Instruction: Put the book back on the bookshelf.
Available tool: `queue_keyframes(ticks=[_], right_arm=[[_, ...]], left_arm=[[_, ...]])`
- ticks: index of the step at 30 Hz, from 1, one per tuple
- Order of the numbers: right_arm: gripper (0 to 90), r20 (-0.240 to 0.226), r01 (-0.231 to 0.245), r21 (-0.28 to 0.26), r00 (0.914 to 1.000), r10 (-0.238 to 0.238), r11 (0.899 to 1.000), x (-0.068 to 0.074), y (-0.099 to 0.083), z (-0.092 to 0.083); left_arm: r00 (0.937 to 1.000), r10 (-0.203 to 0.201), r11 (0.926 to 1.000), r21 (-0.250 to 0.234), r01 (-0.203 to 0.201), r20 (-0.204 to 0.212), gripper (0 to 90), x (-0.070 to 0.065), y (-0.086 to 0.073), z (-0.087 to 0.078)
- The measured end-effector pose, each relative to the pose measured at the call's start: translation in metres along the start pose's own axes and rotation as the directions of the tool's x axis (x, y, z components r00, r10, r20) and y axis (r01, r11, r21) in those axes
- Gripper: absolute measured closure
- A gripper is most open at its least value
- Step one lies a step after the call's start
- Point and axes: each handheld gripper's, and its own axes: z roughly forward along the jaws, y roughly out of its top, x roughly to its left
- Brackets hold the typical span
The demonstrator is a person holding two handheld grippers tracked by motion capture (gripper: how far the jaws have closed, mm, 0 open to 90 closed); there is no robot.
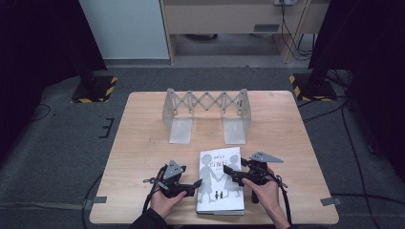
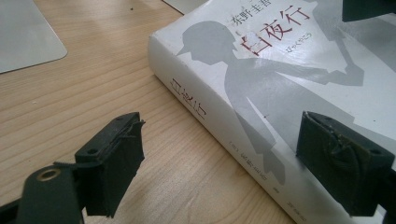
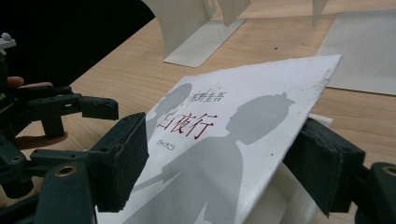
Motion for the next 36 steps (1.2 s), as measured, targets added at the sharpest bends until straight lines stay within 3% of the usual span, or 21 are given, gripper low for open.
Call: queue_keyframes(ticks=[9, 12, 16, 18, 22, 29, 36], right_arm=[[23.5, 0.058, 0.012, 0.044, 0.9982, -0.014, 0.999, -0.017, -0.024, -0.01], [23.5, 0.043, -0.001, 0.049, 0.9991, -0.001, 0.999, -0.017, -0.029, -0.009], [23.2, 0.021, 0.019, 0.061, 0.9996, -0.02, 0.998, -0.01, -0.028, -0.003], [22.6, 0.034, 0.043, 0.069, 0.9984, -0.045, 0.997, -0.007, -0.026, -0.002], [23.0, 0.035, 0.039, 0.042, 0.9985, -0.041, 0.998, -0.006, -0.021, -0.004], [23.1, 0.026, 0.04, -0.022, 0.9989, -0.04, 0.999, 0.0, -0.005, -0.007], [23.0, 0.005, 0.033, -0.039, 0.9995, -0.032, 0.999, 0.005, 0.003, -0.006]], left_arm=[[0.9994, 0.015, 0.9999, -0.007, -0.015, -0.031, 19.1, 0.003, 0.001, -0.006], [0.9983, 0.007, 0.9999, -0.012, -0.008, -0.058, 23.7, 0.006, 0.002, -0.009], [0.995, 0.0, 1.0, -0.004, -0.001, -0.1, 26.7, 0.013, 0.001, -0.014], [0.9935, -0.011, 0.9999, -0.006, 0.01, -0.113, 26.6, 0.017, 0.0, -0.016], [0.9907, -0.036, 0.9993, -0.013, 0.034, -0.131, 25.9, 0.024, -0.001, -0.019], [0.99, -0.047, 0.9989, -0.008, 0.046, -0.133, 24.8, 0.026, -0.001, -0.019], [0.9913, -0.043, 0.9991, -0.001, 0.043, -0.125, 24.5, 0.025, -0.002, -0.017]])
